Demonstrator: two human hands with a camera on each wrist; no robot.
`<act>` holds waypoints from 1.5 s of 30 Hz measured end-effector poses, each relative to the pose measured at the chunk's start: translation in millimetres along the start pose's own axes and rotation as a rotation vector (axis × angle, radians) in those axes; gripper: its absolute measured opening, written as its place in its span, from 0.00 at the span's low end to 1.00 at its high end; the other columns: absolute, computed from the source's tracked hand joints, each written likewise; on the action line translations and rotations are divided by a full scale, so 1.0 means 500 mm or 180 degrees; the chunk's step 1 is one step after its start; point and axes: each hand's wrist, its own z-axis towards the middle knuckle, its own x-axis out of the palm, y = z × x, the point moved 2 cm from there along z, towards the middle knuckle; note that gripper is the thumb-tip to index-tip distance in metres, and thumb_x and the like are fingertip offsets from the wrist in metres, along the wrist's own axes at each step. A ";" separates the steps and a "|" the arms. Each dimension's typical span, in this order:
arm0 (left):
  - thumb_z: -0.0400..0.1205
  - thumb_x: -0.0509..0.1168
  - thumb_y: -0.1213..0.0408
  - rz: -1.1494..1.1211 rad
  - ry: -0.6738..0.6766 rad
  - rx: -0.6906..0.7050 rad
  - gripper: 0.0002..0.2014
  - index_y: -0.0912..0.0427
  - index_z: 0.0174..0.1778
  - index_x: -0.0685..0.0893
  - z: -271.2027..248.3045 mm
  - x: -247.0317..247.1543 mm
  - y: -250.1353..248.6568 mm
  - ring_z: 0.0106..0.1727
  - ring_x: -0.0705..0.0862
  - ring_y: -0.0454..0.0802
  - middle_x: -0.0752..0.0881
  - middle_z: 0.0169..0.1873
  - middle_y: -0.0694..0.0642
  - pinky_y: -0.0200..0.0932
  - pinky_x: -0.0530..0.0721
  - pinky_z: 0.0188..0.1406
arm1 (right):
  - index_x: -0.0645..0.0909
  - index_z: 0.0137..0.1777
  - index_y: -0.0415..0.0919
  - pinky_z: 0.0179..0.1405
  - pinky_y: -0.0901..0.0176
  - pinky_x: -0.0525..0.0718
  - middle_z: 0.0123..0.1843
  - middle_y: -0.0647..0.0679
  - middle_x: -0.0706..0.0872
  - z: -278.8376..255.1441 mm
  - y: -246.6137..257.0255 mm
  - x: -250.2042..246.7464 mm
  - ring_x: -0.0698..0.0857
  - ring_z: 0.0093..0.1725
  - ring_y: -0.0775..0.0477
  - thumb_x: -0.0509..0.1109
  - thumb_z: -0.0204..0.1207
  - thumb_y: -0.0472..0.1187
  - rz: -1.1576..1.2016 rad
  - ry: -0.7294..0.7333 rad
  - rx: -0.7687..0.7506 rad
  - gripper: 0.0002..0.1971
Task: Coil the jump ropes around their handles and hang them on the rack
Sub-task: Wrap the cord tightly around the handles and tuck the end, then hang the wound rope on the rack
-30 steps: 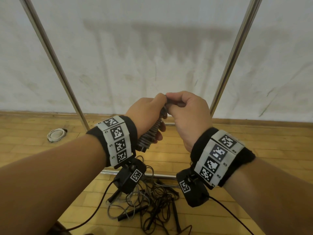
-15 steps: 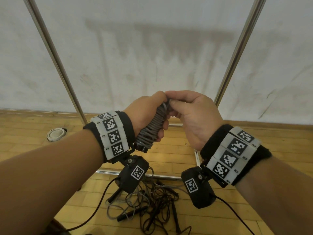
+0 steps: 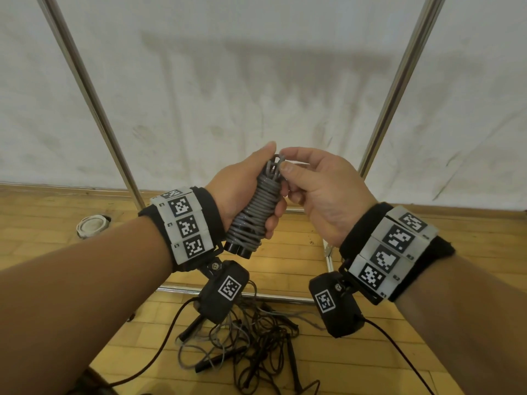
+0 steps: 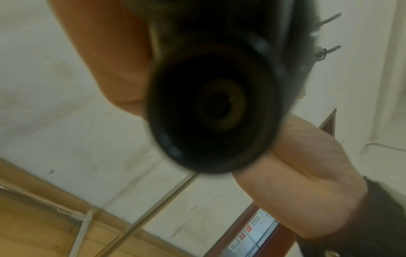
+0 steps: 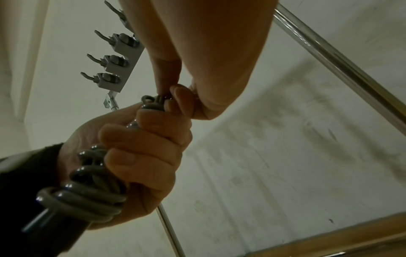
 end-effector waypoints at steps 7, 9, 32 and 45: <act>0.85 0.58 0.28 0.0192 -0.0352 -0.0072 0.35 0.62 0.46 0.83 0.009 -0.017 0.008 0.24 0.84 0.58 0.86 0.31 0.62 0.48 0.87 0.26 | 0.86 0.64 0.37 0.36 0.55 0.83 0.39 0.43 0.85 0.008 -0.011 -0.012 0.80 0.32 0.50 0.72 0.83 0.31 -0.0578 -0.0226 -0.0077 0.11; 0.84 0.60 0.27 0.0255 -0.0365 -0.0054 0.35 0.62 0.49 0.82 0.010 -0.025 0.008 0.25 0.85 0.58 0.87 0.33 0.63 0.48 0.87 0.28 | 0.85 0.64 0.38 0.37 0.55 0.84 0.37 0.45 0.84 0.012 -0.005 -0.024 0.80 0.31 0.50 0.72 0.83 0.31 -0.0775 -0.0161 -0.0116 0.11; 0.81 0.77 0.63 0.1067 -0.0296 0.0760 0.09 0.57 0.54 0.86 0.019 -0.023 0.027 0.37 0.92 0.58 0.91 0.36 0.54 0.47 0.90 0.34 | 0.84 0.50 0.52 0.26 0.59 0.86 0.29 0.54 0.85 0.034 -0.023 -0.062 0.83 0.24 0.56 0.65 0.86 0.49 -0.2861 0.0267 -0.0126 0.07; 0.86 0.71 0.49 0.2324 -0.0713 0.1186 0.08 0.49 0.50 0.84 0.005 -0.002 -0.004 0.38 0.94 0.52 0.91 0.36 0.51 0.55 0.95 0.40 | 0.86 0.49 0.41 0.21 0.57 0.84 0.29 0.46 0.89 0.037 -0.035 -0.052 0.86 0.22 0.47 0.61 0.84 0.40 -0.1999 -0.0098 0.0376 0.11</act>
